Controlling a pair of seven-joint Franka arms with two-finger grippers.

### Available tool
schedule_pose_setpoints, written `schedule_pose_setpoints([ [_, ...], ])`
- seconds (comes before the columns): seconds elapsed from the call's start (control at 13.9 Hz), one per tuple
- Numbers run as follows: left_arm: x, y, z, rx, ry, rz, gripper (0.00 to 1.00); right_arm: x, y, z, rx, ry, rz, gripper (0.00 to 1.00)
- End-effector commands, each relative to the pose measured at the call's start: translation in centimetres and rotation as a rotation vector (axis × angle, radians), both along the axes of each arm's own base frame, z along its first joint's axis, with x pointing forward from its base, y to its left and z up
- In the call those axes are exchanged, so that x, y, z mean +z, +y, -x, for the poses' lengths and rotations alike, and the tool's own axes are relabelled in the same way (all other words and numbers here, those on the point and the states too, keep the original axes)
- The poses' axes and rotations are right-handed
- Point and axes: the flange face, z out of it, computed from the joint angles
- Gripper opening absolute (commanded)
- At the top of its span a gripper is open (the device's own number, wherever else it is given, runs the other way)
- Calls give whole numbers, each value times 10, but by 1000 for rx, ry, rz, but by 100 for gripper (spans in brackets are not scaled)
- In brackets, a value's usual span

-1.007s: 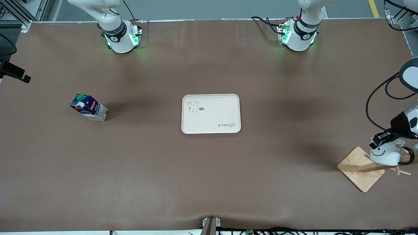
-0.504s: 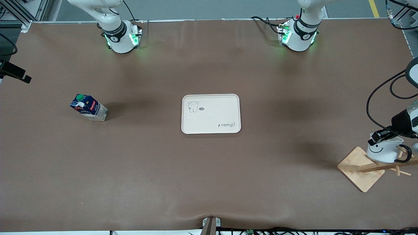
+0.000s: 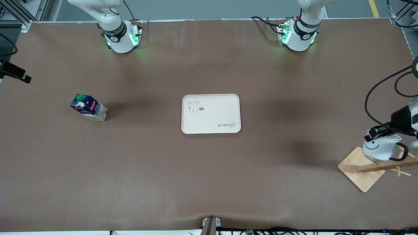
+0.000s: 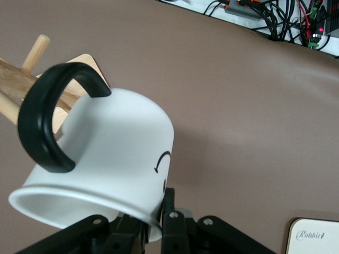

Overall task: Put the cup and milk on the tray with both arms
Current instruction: 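Lift the white mug off the wooden stand peg with the left gripper, then carry the white mug over the white tray with the left gripper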

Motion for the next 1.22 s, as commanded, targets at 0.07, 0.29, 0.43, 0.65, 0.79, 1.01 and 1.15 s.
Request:
schedule_pose_setpoints([
  [0.07, 18, -16, 3, -34, 26, -18, 0, 3, -2, -3, -3, -9, -11, 100],
  [0.29, 25, -37, 4, -52, 62, -11, 0, 2, -3, -4, -4, -6, -13, 100],
  [0.43, 23, -53, 7, -41, 97, -2, 0, 1, -4, -4, -6, -4, -11, 100],
  [0.65, 20, -80, 9, 3, 140, 10, 0, -1, -3, -5, -4, -2, -11, 100],
  [0.79, 18, -103, 11, 14, 157, 13, 0, -18, -4, -15, -1, 31, -13, 100],
  [1.01, 11, -140, 13, 33, 187, 19, 0, -18, -4, -15, -3, 31, -13, 100],
  [1.15, 5, -176, 17, 110, 226, 32, 0, -18, -4, -15, -3, 30, -12, 100],
])
